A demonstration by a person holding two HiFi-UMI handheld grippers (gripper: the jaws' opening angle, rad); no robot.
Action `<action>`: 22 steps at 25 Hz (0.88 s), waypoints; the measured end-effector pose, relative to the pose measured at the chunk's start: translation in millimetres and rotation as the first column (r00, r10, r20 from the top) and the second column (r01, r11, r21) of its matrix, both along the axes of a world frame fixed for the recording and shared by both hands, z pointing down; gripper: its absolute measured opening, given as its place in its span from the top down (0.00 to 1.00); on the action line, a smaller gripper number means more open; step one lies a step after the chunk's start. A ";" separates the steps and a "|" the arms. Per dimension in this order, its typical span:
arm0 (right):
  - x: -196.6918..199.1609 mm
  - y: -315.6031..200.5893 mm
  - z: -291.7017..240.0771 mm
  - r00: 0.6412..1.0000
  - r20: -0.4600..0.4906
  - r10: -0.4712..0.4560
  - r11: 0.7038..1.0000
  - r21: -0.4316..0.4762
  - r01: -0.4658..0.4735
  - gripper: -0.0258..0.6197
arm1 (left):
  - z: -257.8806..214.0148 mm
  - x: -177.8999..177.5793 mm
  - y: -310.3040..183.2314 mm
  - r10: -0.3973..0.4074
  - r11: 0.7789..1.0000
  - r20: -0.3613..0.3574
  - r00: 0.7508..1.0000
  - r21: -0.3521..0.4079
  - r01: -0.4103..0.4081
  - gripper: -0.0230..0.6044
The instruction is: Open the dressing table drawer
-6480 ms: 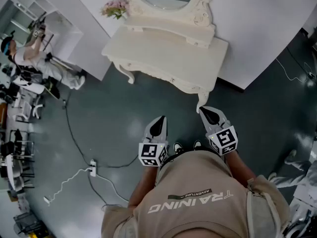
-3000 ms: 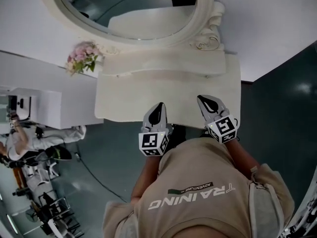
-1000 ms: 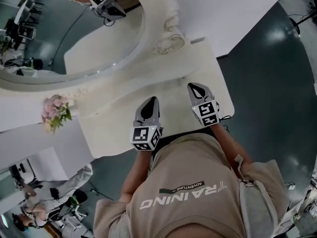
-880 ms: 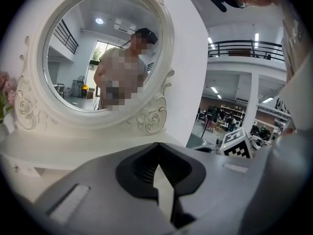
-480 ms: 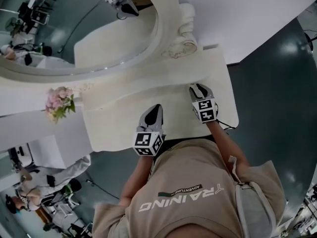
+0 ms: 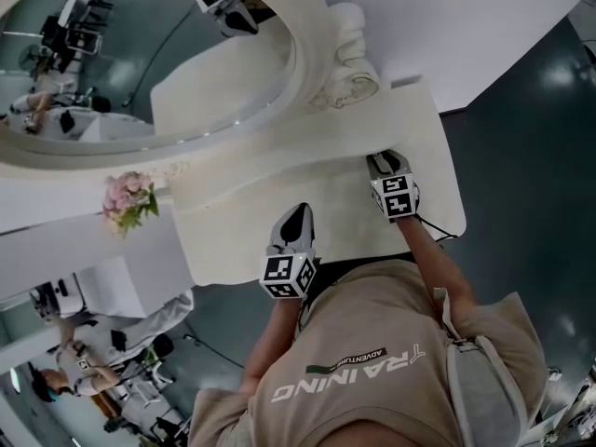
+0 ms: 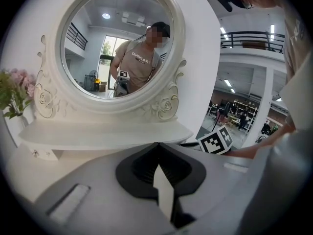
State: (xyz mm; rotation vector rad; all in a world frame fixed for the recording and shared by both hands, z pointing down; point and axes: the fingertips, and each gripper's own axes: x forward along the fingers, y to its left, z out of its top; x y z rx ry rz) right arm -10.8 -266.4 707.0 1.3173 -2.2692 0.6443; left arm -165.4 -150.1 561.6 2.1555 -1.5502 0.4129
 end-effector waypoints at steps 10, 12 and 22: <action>-3.8 5.4 -3.5 0.999 -0.035 -0.008 1.000 0.028 0.009 0.81 | -8.5 4.2 -1.9 0.031 0.999 0.004 1.000 0.035 -0.031 0.93; -3.2 6.9 -1.3 0.999 -0.051 -0.016 0.999 0.048 0.019 0.81 | -9.1 3.0 -1.0 0.032 0.999 0.000 1.000 0.040 -0.032 0.93; 0.7 34.2 3.6 0.997 -0.070 -0.028 0.999 0.029 0.030 0.81 | -1.7 -0.7 14.1 0.037 0.999 -0.023 0.999 0.034 -0.036 0.93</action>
